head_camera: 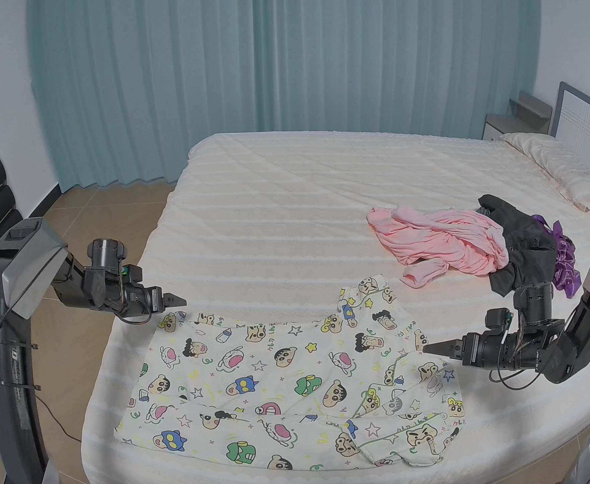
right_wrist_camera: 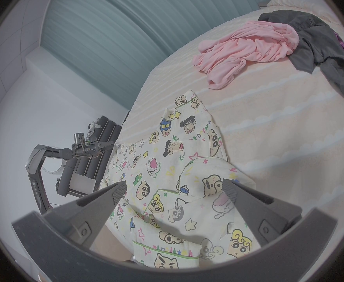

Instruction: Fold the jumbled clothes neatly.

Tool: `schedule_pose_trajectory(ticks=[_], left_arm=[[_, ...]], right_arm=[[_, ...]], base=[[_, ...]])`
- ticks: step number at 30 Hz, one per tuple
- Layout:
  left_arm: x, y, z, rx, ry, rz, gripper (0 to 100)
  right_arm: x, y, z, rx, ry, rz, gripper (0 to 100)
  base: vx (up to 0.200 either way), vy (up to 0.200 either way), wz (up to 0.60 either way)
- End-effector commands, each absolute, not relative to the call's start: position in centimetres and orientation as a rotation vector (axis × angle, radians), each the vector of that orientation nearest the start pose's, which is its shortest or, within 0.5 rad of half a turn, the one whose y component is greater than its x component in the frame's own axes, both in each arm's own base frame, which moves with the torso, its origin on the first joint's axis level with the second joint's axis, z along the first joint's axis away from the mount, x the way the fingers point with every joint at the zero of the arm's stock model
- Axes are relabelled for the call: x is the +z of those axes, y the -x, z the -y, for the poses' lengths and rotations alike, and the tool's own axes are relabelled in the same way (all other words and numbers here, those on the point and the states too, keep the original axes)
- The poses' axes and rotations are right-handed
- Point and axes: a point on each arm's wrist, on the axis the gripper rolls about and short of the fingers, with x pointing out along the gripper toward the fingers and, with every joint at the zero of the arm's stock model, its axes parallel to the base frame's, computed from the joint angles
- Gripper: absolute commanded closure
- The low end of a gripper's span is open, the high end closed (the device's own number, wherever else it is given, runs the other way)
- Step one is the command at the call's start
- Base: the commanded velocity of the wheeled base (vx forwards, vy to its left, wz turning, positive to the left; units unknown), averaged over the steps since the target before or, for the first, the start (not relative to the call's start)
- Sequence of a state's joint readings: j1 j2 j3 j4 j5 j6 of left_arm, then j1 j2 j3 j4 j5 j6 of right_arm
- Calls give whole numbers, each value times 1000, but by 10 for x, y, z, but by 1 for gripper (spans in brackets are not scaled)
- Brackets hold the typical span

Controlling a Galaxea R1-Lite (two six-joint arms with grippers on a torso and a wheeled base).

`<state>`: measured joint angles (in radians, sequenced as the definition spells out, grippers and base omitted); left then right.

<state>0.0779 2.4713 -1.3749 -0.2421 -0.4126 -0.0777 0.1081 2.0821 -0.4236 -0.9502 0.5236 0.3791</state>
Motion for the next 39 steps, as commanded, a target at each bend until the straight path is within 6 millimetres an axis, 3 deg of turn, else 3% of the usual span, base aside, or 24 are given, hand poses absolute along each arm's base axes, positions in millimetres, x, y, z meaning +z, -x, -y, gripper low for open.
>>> schedule_pose_trajectory(ticks=[1, 10, 11, 18, 21, 30, 35, 39], left_arm=[[-31, -456, -21, -285, 282, -881, 0], [-32, -464, -17, -290, 287, -917, 0], [-32, -464, -17, -291, 287, -917, 100], [-30, -463, -17, -264, 309, -920, 100], [-18, -463, -19, -227, 332, -901, 100], [4, -455, -19, -216, 344, -879, 100], [2, -451, -16, -218, 346, -897, 100], [0, -449, -15, -219, 346, -907, 100]], right_arm=[[10, -284, -42, 465, -501, -825, 0], [17, -318, -54, 487, -527, -761, 0], [15, -326, -56, 484, -527, -753, 0], [-6, -369, -75, 399, -489, -764, 0], [-19, -393, -85, 336, -459, -761, 0], [-41, -427, -101, 284, -427, -784, 0], [-57, -446, -110, 235, -412, -763, 0], [-53, -457, -118, 231, -456, -739, 0]], base=[[0, 0, 0], [0, 0, 0], [0, 0, 0], [0, 0, 0], [0, 0, 0], [0, 0, 0], [0, 0, 0], [0, 0, 0]])
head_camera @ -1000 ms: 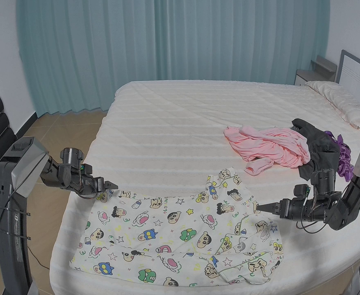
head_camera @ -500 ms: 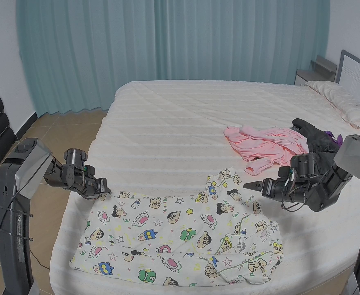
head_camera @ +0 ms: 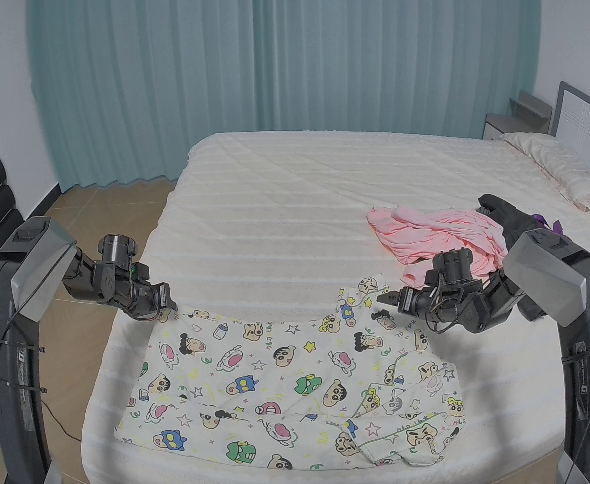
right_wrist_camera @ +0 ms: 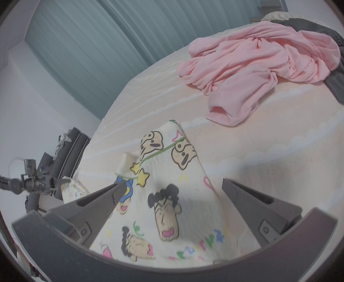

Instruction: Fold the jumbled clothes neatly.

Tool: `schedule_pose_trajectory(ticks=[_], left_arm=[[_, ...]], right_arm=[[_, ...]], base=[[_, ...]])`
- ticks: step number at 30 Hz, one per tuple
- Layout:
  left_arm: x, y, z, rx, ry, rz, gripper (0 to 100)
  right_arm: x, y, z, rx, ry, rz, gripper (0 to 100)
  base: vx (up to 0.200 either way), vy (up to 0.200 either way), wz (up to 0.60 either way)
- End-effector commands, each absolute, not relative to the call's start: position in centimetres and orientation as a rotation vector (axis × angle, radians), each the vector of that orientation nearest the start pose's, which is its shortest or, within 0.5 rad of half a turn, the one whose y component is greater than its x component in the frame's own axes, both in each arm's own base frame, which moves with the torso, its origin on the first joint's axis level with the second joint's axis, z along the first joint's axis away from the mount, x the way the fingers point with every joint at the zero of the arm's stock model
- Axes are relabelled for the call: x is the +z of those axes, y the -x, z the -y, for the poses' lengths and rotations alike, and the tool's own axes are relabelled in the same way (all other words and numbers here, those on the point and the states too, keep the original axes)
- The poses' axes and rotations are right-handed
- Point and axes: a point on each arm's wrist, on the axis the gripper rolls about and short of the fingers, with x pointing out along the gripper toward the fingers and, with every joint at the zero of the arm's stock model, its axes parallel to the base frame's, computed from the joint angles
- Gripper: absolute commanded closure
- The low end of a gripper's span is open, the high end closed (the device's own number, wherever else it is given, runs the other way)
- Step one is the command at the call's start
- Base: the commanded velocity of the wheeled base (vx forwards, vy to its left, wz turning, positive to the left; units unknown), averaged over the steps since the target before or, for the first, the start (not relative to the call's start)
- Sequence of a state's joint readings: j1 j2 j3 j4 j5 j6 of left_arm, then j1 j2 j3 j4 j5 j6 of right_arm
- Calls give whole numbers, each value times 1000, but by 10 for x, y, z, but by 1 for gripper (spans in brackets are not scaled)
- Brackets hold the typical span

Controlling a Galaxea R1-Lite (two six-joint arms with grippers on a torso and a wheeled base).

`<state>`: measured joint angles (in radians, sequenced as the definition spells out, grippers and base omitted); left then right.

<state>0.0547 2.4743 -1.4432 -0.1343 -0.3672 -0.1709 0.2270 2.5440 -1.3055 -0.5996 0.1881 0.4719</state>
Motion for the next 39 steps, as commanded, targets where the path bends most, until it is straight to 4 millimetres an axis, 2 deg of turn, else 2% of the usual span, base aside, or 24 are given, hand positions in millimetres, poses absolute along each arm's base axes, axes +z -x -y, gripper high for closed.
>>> schedule_pose_trajectory(ticks=[1, 8, 9, 13, 18, 24, 29, 32, 39], left_arm=[[0, -449, -15, -219, 346, -907, 100], [2, -448, -13, -221, 344, -907, 100], [2, -448, -13, -221, 344, -907, 100], [1, -448, -12, -224, 344, -911, 100], [0, -448, -11, -224, 343, -913, 100], [1, -449, -13, -179, 321, -904, 100], [4, -449, -13, -177, 318, -896, 100], [12, -447, -13, -179, 317, -886, 100], [22, -443, -13, -180, 316, -871, 100]], right_arm=[[-53, -459, -119, 230, -456, -737, 0], [-49, -469, -130, 240, -454, -752, 0], [-49, -470, -132, 241, -453, -757, 100], [-50, -475, -133, 217, -476, -760, 100], [-51, -473, -128, 192, -502, -771, 100], [-38, -468, -113, 178, -518, -755, 100], [-29, -460, -105, 205, -539, -705, 100], [-21, -448, -98, 270, -562, -694, 100], [-17, -435, -91, 315, -578, -687, 100]], base=[[0, 0, 0], [0, 0, 0], [0, 0, 0], [0, 0, 0], [0, 0, 0], [0, 0, 0], [0, 0, 0], [0, 0, 0], [0, 0, 0]])
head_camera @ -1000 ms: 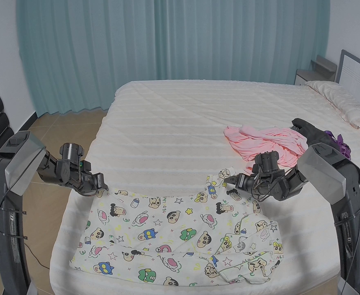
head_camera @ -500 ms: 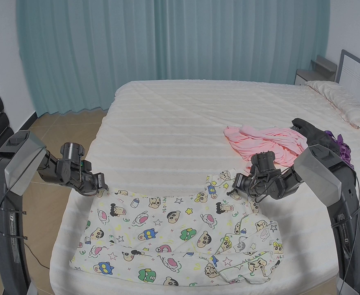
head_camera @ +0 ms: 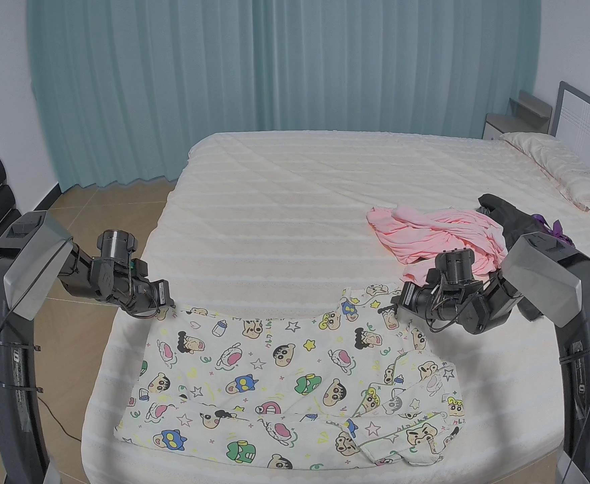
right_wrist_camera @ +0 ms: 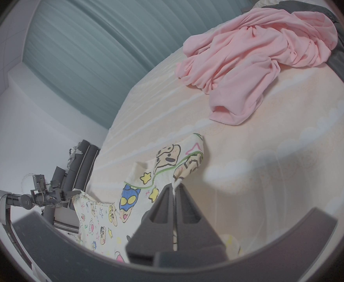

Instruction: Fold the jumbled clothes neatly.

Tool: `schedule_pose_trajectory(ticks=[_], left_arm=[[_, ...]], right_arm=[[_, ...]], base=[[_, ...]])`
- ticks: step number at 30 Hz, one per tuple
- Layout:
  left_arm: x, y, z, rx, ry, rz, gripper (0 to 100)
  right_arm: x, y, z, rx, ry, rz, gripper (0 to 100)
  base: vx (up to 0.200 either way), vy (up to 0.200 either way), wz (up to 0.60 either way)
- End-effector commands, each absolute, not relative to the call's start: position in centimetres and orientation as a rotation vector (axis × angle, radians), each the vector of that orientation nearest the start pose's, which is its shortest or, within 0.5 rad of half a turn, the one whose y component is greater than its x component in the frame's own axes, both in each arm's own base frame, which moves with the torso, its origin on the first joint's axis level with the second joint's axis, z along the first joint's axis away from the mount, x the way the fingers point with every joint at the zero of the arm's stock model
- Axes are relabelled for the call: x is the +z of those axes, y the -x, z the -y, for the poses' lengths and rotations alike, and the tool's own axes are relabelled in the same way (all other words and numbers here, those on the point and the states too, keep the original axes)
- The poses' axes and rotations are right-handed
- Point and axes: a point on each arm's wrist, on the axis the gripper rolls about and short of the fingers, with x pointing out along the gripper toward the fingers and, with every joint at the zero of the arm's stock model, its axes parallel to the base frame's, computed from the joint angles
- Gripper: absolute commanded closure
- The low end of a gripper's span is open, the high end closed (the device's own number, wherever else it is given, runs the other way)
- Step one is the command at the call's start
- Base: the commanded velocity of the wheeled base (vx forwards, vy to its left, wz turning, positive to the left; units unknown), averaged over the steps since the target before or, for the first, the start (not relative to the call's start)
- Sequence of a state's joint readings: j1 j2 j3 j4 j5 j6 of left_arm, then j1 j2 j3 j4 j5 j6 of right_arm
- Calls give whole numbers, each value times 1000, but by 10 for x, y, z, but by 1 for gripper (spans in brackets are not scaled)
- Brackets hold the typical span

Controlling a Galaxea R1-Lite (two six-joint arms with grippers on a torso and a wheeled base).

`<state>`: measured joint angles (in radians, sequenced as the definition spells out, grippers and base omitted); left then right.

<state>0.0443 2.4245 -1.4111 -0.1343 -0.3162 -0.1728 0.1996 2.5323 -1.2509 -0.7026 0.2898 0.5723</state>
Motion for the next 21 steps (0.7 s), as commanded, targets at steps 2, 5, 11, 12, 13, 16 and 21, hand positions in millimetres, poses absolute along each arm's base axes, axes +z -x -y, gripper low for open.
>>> schedule_pose_trajectory(ticks=[2, 5, 11, 12, 13, 16, 21], left_arm=[[24, -442, -13, -181, 314, -869, 100], [24, -440, -13, -181, 310, -871, 100], [33, -437, -15, -180, 309, -859, 100], [33, -436, -14, -179, 309, -860, 100], [34, -435, -14, -179, 309, -862, 100], [37, -432, -14, -180, 308, -860, 100], [45, -427, -15, -177, 310, -849, 100]], right_arm=[[-16, -432, -91, 337, -583, -682, 100], [-14, -426, -91, 366, -587, -668, 100], [-13, -415, -89, 399, -596, -675, 100], [-12, -413, -89, 406, -597, -669, 100], [-11, -412, -89, 411, -596, -660, 100], [-9, -411, -89, 418, -597, -640, 100], [0, -404, -86, 423, -637, -608, 100]], base=[[0, 0, 0], [0, 0, 0], [0, 0, 0], [0, 0, 0], [0, 0, 0], [0, 0, 0], [0, 0, 0]])
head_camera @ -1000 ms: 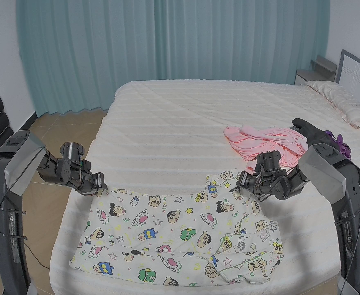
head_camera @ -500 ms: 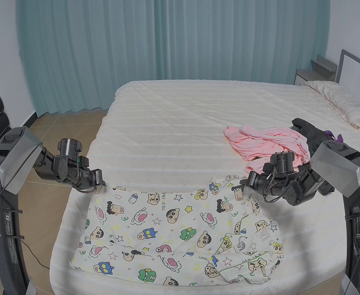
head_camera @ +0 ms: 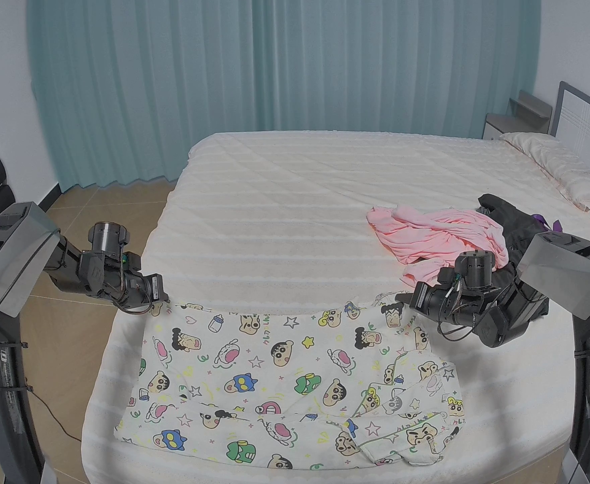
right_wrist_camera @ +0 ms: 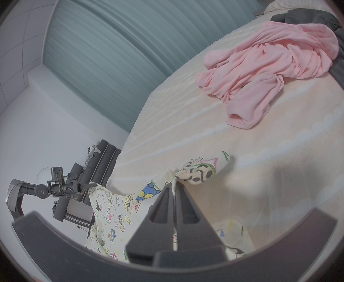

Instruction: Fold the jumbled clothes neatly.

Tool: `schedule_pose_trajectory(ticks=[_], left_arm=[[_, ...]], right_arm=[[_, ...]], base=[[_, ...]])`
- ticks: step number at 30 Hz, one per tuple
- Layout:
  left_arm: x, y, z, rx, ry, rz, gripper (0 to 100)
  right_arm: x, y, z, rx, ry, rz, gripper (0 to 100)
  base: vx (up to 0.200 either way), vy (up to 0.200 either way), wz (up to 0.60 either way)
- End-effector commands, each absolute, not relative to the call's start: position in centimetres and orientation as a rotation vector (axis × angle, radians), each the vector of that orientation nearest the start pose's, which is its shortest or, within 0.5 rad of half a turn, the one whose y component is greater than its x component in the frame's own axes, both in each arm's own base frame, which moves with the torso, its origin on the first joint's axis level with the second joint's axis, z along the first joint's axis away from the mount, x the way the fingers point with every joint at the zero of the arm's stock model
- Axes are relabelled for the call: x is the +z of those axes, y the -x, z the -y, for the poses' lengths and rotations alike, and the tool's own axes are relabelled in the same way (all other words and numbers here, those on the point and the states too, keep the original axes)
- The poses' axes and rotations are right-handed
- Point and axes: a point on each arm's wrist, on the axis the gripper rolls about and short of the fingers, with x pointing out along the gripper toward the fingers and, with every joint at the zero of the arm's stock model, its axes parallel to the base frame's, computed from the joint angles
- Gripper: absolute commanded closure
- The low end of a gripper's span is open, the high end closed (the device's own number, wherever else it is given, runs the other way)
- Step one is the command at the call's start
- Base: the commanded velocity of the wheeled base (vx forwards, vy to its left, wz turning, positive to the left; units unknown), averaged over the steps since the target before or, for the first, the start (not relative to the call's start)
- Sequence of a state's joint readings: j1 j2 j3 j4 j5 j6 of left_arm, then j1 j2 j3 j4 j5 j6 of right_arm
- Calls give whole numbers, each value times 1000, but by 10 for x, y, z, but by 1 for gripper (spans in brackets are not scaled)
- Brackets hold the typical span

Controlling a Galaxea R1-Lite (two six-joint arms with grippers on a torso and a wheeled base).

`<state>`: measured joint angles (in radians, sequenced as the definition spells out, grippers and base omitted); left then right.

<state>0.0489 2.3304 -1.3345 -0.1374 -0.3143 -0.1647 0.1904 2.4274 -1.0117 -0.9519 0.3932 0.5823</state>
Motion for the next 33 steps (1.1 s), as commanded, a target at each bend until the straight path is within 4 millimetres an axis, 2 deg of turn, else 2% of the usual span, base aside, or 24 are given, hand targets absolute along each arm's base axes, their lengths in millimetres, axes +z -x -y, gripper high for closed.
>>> schedule_pose_trajectory(ticks=[1, 26, 33], left_arm=[[46, -427, -15, -177, 311, -848, 100], [48, -427, -15, -153, 315, -809, 100], [51, -408, -13, -163, 299, -843, 100]], right_arm=[[4, -404, -86, 429, -656, -595, 100], [15, -402, -81, 441, -672, -549, 100], [20, -383, -78, 462, -667, -586, 100]], base=[[0, 0, 0], [0, 0, 0], [0, 0, 0]])
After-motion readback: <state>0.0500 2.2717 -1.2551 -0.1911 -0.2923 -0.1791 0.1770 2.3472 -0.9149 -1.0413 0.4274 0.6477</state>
